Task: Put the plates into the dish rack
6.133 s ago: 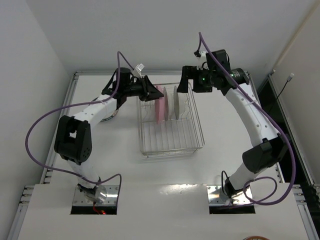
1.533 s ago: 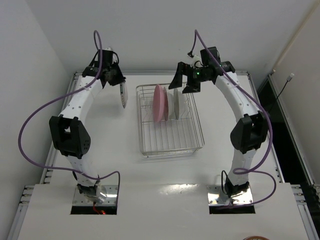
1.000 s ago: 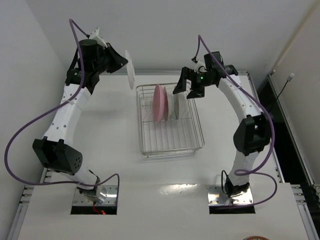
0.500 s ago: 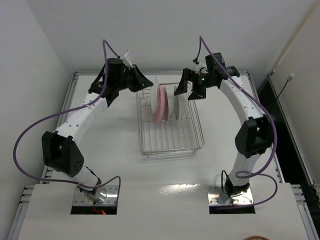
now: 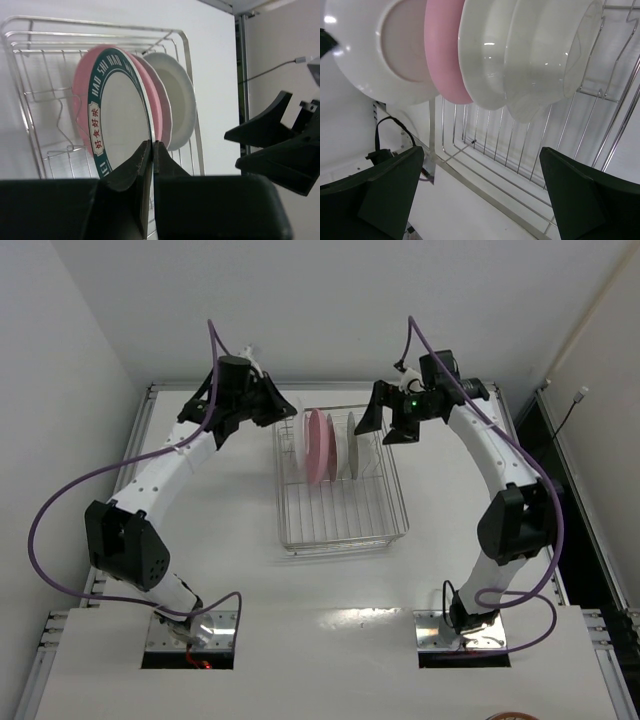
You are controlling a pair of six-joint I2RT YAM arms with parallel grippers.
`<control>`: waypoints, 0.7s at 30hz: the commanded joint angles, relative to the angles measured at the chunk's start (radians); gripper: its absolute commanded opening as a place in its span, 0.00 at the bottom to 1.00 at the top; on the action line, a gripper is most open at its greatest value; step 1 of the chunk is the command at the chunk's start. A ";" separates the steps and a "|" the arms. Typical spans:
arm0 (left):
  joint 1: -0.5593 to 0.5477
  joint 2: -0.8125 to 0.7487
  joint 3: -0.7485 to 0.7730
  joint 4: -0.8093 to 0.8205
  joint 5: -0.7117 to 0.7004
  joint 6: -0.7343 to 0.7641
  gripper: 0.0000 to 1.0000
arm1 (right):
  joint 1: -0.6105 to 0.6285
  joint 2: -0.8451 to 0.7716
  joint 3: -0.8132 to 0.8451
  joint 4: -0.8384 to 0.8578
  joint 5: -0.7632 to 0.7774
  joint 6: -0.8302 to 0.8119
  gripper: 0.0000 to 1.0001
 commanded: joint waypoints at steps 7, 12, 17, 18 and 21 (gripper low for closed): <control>0.002 -0.031 0.060 0.055 -0.094 0.019 0.00 | -0.003 -0.042 -0.011 0.030 -0.004 -0.009 1.00; 0.002 -0.040 -0.003 0.068 -0.094 0.007 0.00 | -0.003 -0.051 -0.031 0.030 -0.004 -0.018 1.00; 0.002 -0.049 -0.043 0.089 -0.112 -0.004 0.00 | -0.012 -0.060 -0.051 0.020 -0.013 -0.027 1.00; 0.002 -0.049 -0.053 0.089 -0.112 -0.004 0.00 | -0.012 -0.060 -0.051 0.020 -0.013 -0.027 1.00; 0.002 -0.049 -0.078 0.098 -0.112 -0.013 0.00 | -0.012 -0.060 -0.051 0.020 -0.013 -0.027 1.00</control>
